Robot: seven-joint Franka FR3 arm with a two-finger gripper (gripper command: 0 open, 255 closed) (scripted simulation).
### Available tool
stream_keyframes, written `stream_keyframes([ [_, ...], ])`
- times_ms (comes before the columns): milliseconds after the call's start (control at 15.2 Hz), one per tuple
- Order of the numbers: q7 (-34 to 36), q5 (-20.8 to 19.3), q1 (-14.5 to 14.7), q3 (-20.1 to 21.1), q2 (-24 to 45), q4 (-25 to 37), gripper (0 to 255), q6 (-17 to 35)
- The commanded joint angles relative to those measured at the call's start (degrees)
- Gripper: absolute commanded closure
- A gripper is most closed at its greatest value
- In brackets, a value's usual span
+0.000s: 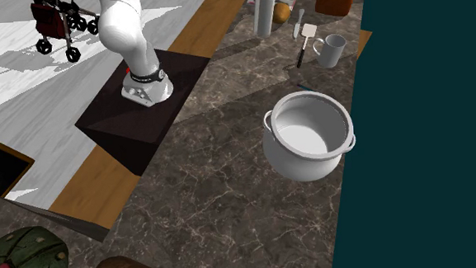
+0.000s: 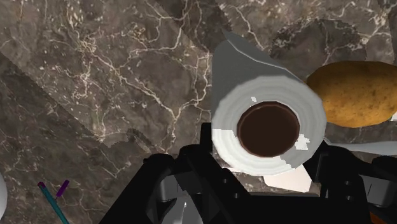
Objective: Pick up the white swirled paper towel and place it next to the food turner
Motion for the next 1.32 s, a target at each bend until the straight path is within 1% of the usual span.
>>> stream_keyframes([
  [0,0.0,-0.1,0.0,0.0,0.3,-1.4,255,1.8],
  [66,0.1,-0.2,0.0,0.0,0.6,-1.8,255,2.4],
  [528,0.1,-0.2,0.0,0.0,0.6,-1.8,255,2.4],
  [594,0.1,-0.2,0.0,0.0,0.6,-1.8,0,2.4],
  [924,0.1,-0.2,0.0,0.0,0.6,-1.8,0,2.4],
  [1188,-0.4,0.5,-0.1,-0.1,-1.4,3.3,0,-4.6],
  [1254,-0.4,0.5,-0.1,-0.1,-1.4,3.3,0,-4.6],
])
